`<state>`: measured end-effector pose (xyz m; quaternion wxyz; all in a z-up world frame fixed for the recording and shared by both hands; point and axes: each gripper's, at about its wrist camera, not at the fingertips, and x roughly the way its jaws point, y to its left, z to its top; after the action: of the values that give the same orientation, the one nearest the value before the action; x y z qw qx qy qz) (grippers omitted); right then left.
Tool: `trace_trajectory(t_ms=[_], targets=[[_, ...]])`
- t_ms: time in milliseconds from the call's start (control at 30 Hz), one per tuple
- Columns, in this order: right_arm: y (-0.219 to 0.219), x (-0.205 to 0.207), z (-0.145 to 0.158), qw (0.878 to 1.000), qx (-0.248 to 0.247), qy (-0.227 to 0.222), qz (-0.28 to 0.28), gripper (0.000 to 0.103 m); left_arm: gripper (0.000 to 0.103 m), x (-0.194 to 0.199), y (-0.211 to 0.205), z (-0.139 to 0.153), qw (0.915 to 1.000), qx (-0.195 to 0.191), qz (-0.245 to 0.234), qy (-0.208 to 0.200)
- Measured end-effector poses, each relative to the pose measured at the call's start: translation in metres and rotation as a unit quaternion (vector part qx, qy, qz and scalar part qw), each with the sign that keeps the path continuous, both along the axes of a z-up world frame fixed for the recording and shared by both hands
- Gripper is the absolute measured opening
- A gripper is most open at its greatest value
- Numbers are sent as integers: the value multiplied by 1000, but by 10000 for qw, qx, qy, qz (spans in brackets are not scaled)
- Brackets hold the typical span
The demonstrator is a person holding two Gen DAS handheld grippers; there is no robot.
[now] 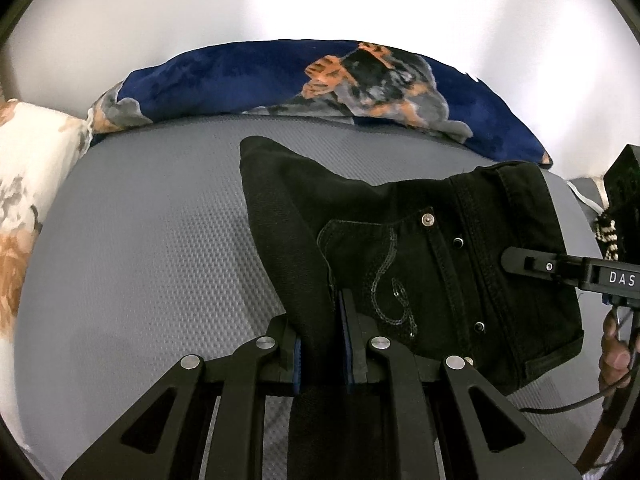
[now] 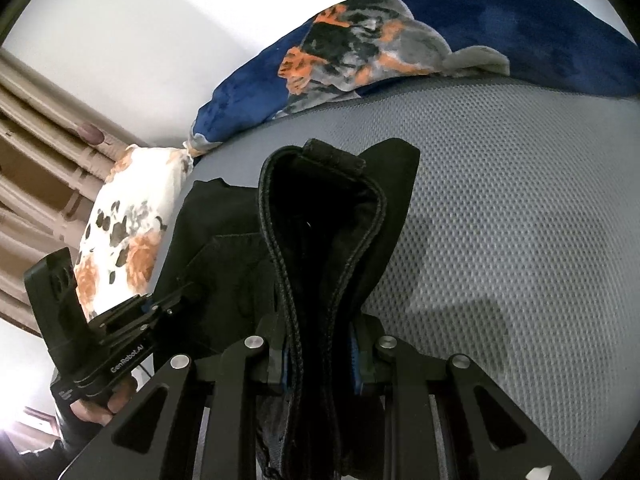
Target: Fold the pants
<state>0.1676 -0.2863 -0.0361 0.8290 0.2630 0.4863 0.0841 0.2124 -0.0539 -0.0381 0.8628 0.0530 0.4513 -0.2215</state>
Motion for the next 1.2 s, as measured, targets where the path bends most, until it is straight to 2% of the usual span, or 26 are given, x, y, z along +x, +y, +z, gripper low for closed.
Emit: trace_trajectory(t_ms=[533,733,800,900,933,967,1033,1100,1200], targets=[[-9,60,-14,10000,56,38,-7,20,15,58,-8,-5,9998,103,131,-55],[-6,75,-24,9997,-227,12,-100,21,15,77,-9,-15,9995,190,190,-170],[-6,78,-34,9986,-479,127,-186,23,16,83,-9,-24,9994,275,183,-81],[-6,79,-49,9952,-892,323,-251,36,23,89,-5,-44,9986,438,279,25],[-6,79,-52,9941,-989,360,-267,42,28,90,-1,-50,9986,401,332,58],[-7,78,-54,9932,-1068,374,-291,45,36,90,0,-54,9985,409,371,67],[-7,77,-55,9918,-1170,385,-330,48,41,90,1,-60,9980,449,437,73],[-7,77,-55,9898,-1305,438,-374,53,44,89,1,-60,9977,482,478,8],[-1,75,-52,9862,-1552,465,-353,53,49,86,-1,-58,9967,659,482,-16]])
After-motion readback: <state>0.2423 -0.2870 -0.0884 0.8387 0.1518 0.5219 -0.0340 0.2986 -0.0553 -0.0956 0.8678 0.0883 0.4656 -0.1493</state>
